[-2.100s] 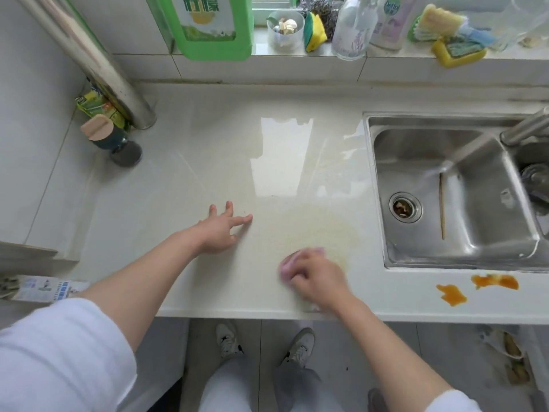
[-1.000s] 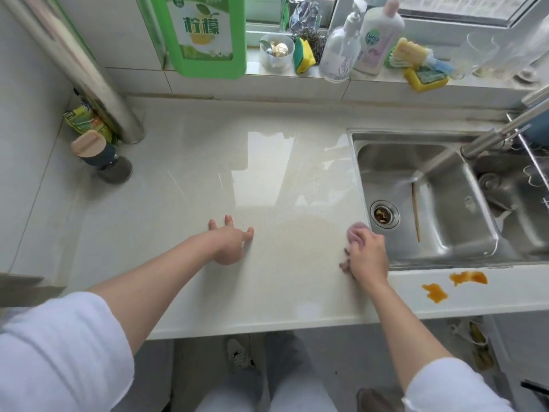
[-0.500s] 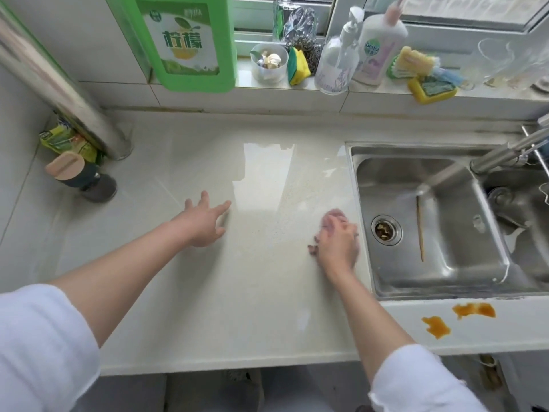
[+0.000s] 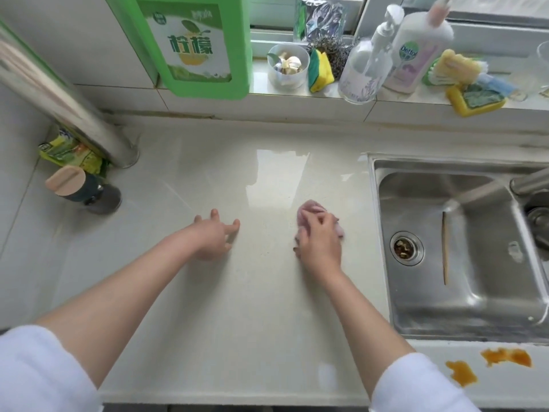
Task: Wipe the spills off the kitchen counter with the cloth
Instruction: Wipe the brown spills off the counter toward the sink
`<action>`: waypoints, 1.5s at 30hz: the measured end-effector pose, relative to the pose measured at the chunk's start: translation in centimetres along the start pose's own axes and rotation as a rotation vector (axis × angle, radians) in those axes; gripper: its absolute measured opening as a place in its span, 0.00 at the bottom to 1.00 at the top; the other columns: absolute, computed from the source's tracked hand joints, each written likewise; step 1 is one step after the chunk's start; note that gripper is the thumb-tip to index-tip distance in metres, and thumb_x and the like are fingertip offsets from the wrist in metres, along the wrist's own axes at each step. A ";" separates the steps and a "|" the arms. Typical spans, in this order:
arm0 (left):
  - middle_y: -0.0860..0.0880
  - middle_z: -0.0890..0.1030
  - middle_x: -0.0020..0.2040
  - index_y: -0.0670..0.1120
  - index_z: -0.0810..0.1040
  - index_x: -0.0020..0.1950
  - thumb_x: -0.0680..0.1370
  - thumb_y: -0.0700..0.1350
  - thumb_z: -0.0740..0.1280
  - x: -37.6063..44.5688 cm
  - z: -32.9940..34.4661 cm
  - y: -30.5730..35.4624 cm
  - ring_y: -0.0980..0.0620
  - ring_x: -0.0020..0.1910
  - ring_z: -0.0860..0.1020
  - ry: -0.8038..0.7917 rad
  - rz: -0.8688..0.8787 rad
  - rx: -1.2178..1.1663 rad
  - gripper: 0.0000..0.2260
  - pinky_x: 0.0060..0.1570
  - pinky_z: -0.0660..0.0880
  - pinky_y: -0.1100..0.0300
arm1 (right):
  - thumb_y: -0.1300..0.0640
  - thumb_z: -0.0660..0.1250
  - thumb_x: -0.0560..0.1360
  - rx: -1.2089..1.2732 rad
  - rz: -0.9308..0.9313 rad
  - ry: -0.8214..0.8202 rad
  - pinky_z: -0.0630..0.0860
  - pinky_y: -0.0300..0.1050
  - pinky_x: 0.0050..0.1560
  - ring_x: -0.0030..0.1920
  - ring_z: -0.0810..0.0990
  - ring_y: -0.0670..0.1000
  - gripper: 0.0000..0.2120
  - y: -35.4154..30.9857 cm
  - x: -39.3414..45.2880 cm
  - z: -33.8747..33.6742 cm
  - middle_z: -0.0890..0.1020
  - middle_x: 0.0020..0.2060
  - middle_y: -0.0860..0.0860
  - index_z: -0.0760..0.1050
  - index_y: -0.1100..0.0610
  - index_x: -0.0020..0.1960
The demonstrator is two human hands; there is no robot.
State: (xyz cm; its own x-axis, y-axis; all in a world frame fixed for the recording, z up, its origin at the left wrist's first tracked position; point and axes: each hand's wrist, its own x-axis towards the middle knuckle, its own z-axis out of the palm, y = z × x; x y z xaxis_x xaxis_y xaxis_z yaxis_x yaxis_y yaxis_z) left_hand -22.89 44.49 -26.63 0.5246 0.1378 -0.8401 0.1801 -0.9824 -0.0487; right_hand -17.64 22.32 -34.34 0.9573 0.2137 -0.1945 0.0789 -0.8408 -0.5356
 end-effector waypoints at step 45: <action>0.42 0.37 0.80 0.61 0.48 0.80 0.84 0.51 0.54 2.1 3.0 0.1 0.30 0.76 0.38 0.103 -0.056 -0.330 0.26 0.74 0.51 0.40 | 0.47 0.62 0.78 0.050 -0.416 -0.365 0.76 0.48 0.48 0.58 0.76 0.53 0.11 3.0 -5.6 0.4 0.72 0.59 0.48 0.78 0.43 0.59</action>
State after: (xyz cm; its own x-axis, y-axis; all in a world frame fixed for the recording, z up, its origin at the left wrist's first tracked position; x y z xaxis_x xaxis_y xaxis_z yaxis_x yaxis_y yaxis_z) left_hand -24.27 44.29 -30.00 0.5845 0.2191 -0.7812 0.4615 -0.8817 0.0980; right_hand -22.86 18.78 -35.24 0.6890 0.6887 -0.2256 0.4078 -0.6258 -0.6649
